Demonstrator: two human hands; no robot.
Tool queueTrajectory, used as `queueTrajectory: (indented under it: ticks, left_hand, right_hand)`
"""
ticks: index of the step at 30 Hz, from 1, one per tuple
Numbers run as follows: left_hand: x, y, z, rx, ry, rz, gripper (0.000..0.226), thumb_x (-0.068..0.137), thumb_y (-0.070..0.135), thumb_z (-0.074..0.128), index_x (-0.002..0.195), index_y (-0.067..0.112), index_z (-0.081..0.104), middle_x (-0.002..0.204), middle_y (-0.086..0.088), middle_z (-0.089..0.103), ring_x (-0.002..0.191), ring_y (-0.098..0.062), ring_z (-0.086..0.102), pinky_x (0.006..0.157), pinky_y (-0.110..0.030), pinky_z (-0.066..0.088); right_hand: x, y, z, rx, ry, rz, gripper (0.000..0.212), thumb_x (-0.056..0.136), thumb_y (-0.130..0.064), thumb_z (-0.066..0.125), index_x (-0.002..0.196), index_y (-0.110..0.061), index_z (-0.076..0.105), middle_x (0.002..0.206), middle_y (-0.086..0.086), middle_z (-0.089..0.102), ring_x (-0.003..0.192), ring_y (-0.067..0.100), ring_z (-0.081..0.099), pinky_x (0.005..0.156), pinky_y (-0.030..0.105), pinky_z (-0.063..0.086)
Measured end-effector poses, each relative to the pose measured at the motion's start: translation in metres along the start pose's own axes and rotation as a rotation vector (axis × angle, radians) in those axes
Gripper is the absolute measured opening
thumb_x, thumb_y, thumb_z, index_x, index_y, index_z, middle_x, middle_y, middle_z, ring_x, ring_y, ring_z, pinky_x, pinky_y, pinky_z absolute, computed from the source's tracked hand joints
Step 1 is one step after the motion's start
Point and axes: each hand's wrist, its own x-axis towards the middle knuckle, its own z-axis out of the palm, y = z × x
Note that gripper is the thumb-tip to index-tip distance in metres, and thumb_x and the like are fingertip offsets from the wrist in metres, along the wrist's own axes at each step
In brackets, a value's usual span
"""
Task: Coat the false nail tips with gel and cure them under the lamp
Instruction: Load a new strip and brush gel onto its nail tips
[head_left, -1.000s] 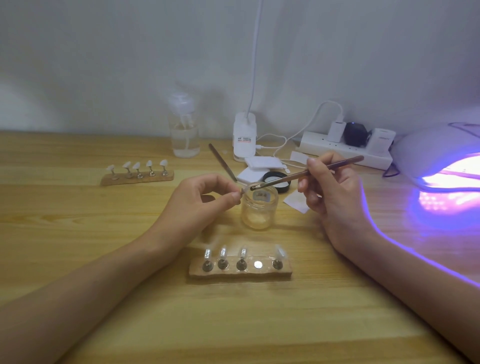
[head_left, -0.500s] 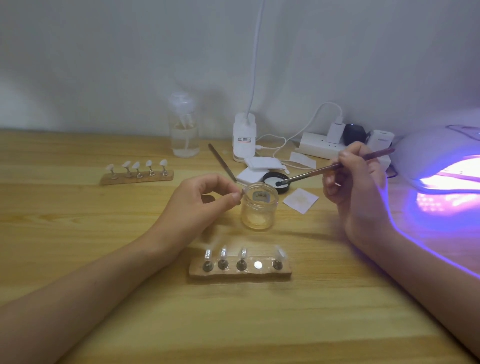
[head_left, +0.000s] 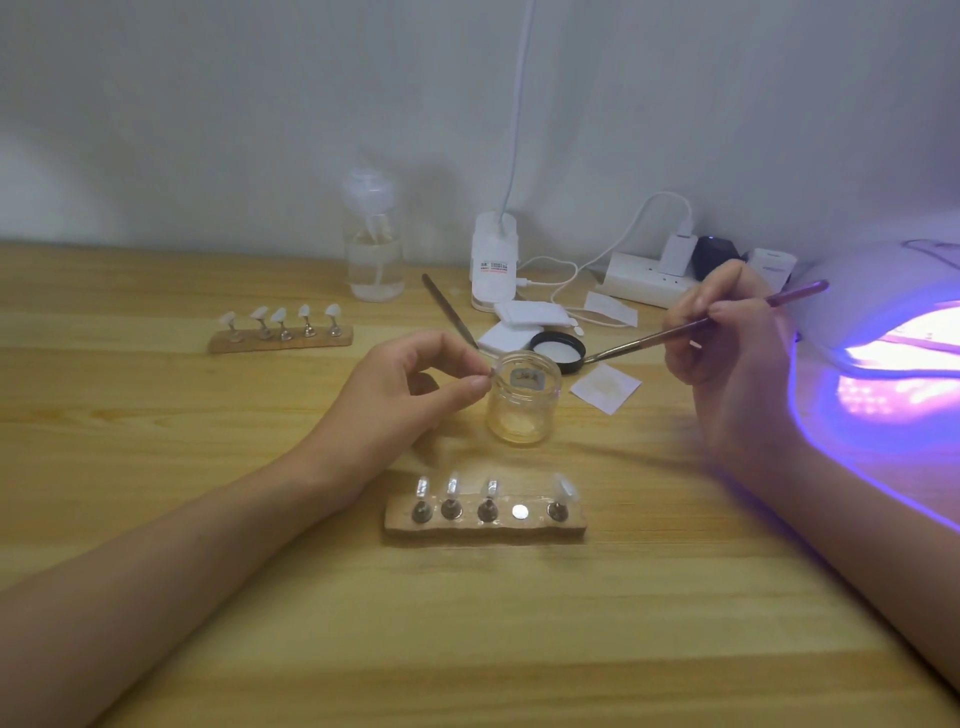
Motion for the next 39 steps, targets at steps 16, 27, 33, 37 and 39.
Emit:
queueTrajectory:
  ticks: [16, 27, 33, 37, 39]
  left_hand:
    - [-0.008, 0.036, -0.007, -0.214, -0.003, -0.146, 0.010, 0.086, 0.013, 0.070, 0.082, 0.023, 0.069, 0.088, 0.007, 0.073, 0.074, -0.004, 0.062, 0.070, -0.021, 0.052]
    - [-0.047, 0.046, 0.015, 0.395, -0.181, 0.235, 0.009, 0.075, 0.039, 0.075, 0.080, 0.033, 0.071, 0.086, 0.023, 0.068, 0.096, -0.011, 0.059, 0.088, -0.029, 0.044]
    - [-0.052, 0.035, 0.019, 0.544, -0.124, 0.168, 0.018, 0.071, 0.055, 0.064, 0.077, 0.038, 0.063, 0.090, 0.028, 0.064, 0.098, -0.004, 0.053, 0.091, -0.043, 0.039]
    - [-0.053, 0.032, 0.021, 0.489, -0.095, 0.067, 0.019, 0.068, 0.051, 0.067, 0.078, 0.035, 0.064, 0.088, 0.027, 0.064, 0.093, 0.000, 0.052, 0.088, -0.041, 0.041]
    - [-0.053, 0.032, 0.021, 0.488, -0.097, 0.049, 0.023, 0.068, 0.052, 0.066, 0.084, 0.037, 0.062, 0.089, 0.028, 0.064, 0.094, 0.001, 0.051, 0.089, -0.040, 0.041]
  right_hand:
    - [-0.004, 0.005, 0.003, 0.016, 0.085, 0.102, 0.012, 0.078, -0.009, 0.041, 0.071, -0.017, 0.046, 0.058, -0.002, 0.054, 0.050, 0.011, 0.045, 0.043, 0.018, 0.032]
    - [-0.004, 0.006, 0.004, -0.001, 0.098, 0.117, 0.020, 0.079, -0.009, 0.043, 0.066, -0.022, 0.052, 0.059, 0.000, 0.052, 0.050, 0.011, 0.046, 0.043, 0.018, 0.032]
    - [-0.003, 0.006, 0.004, -0.002, 0.103, 0.127, 0.023, 0.079, -0.010, 0.044, 0.064, -0.025, 0.054, 0.059, 0.000, 0.052, 0.050, 0.011, 0.046, 0.042, 0.018, 0.032]
    - [-0.003, 0.006, 0.005, -0.016, 0.097, 0.126, 0.028, 0.079, -0.011, 0.045, 0.061, -0.028, 0.056, 0.057, 0.000, 0.051, 0.050, 0.011, 0.046, 0.042, 0.018, 0.032]
    - [-0.003, 0.006, 0.005, -0.019, 0.098, 0.129, 0.029, 0.080, -0.012, 0.045, 0.060, -0.029, 0.057, 0.057, -0.001, 0.051, 0.049, 0.010, 0.046, 0.043, 0.018, 0.032]
